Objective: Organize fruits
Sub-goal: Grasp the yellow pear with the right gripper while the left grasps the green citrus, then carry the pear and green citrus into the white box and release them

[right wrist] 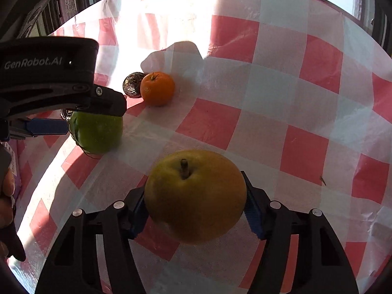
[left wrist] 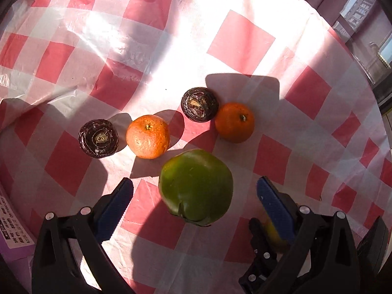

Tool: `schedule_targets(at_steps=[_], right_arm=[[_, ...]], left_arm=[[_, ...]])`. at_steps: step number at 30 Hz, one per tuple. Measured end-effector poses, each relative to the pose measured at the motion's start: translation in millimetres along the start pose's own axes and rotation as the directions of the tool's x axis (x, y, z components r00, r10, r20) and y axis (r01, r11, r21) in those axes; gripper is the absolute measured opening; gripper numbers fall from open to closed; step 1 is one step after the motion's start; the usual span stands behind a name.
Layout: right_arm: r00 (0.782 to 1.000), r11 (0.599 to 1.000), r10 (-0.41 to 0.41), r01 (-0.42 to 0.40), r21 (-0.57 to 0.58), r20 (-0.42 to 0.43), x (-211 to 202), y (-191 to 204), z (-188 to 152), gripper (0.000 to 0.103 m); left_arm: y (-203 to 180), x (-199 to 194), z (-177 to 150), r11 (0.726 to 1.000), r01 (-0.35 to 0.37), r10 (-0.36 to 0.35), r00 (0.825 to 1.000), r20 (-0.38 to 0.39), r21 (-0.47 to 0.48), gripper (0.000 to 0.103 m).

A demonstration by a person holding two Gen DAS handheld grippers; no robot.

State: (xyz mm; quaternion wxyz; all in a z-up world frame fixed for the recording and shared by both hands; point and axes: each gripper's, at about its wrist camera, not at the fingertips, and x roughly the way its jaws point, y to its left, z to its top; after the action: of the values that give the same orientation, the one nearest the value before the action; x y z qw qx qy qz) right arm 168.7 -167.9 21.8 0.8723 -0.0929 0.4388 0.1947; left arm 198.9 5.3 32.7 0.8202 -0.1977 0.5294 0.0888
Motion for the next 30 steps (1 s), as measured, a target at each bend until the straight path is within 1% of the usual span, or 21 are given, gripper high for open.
schedule_targets(at_steps=[3, 6, 7, 8, 10, 11, 12, 13, 14, 18, 21, 24, 27, 29, 30], right_arm=[[1.000, 1.000, 0.000, 0.000, 0.000, 0.000, -0.1, 0.5, 0.1, 0.064], [1.000, 1.000, 0.000, 0.000, 0.000, 0.000, -0.2, 0.7, 0.0, 0.064], [1.000, 1.000, 0.000, 0.000, 0.000, -0.001, -0.2, 0.9, 0.1, 0.065], [1.000, 1.000, -0.001, 0.001, -0.001, -0.001, -0.3, 1.3, 0.0, 0.065], [1.000, 1.000, -0.002, 0.002, -0.001, -0.001, -0.7, 2.0, -0.1, 0.065], [1.000, 1.000, -0.002, 0.002, -0.001, -0.001, -0.8, 2.2, -0.2, 0.065], [1.000, 1.000, -0.001, 0.001, -0.001, -0.001, -0.8, 2.6, -0.2, 0.065], [1.000, 1.000, -0.002, 0.002, -0.001, -0.001, -0.8, 3.3, -0.2, 0.065], [1.000, 1.000, -0.001, 0.001, -0.001, -0.001, -0.9, 3.7, -0.3, 0.065], [1.000, 1.000, 0.003, -0.003, 0.002, 0.000, -2.4, 2.3, -1.0, 0.064], [1.000, 1.000, 0.001, -0.001, 0.002, 0.001, -3.2, 2.9, -1.6, 0.063], [1.000, 1.000, -0.007, 0.007, -0.002, 0.001, -1.3, 3.3, 0.0, 0.062], [1.000, 1.000, -0.011, 0.011, 0.010, -0.006, -4.4, 3.1, -2.1, 0.062], [1.000, 0.998, -0.009, 0.010, 0.057, -0.020, -11.4, -0.2, -7.5, 0.062], [1.000, 0.995, -0.002, 0.005, 0.102, -0.024, -17.1, -3.7, -12.6, 0.062]], left_arm=[[-5.6, 8.1, 0.9, 0.999, -0.040, 0.040, 0.999, 0.019, 0.028, 0.099], [-9.7, 15.0, -1.9, 0.996, -0.066, 0.065, 0.998, 0.016, 0.066, 0.090], [-9.5, 18.1, -4.0, 0.995, -0.072, 0.071, 0.997, 0.009, 0.075, 0.085], [-10.8, 17.0, -6.5, 0.992, -0.081, 0.078, 0.996, 0.033, 0.094, 0.082], [-15.5, 17.0, -11.0, 0.982, -0.117, 0.110, 0.992, 0.054, 0.147, 0.077], [-17.3, 16.6, -12.8, 0.976, -0.131, 0.122, 0.991, 0.064, 0.172, 0.072], [-18.2, 15.6, -14.3, 0.973, -0.128, 0.116, 0.991, 0.072, 0.192, 0.070], [-18.4, 13.7, -16.0, 0.971, -0.116, 0.101, 0.992, 0.080, 0.209, 0.065], [-22.2, 12.7, -19.0, 0.968, -0.106, 0.089, 0.993, 0.083, 0.227, 0.061], [-23.0, 8.3, -24.8, 0.959, -0.089, 0.069, 0.994, 0.085, 0.270, 0.061], [-20.2, 3.4, -30.9, 0.955, -0.085, 0.067, 0.995, 0.071, 0.285, 0.061], [-12.0, -5.0, -39.5, 0.963, -0.070, 0.058, 0.997, 0.052, 0.260, 0.061], [6.0, -20.1, -52.6, 0.979, -0.047, 0.042, 0.999, 0.029, 0.199, 0.061], [15.3, -33.8, -64.3, 0.984, -0.028, 0.024, 0.999, 0.024, 0.174, 0.061], [19.2, -41.3, -70.2, 0.986, -0.016, 0.012, 1.000, 0.023, 0.168, 0.061]])
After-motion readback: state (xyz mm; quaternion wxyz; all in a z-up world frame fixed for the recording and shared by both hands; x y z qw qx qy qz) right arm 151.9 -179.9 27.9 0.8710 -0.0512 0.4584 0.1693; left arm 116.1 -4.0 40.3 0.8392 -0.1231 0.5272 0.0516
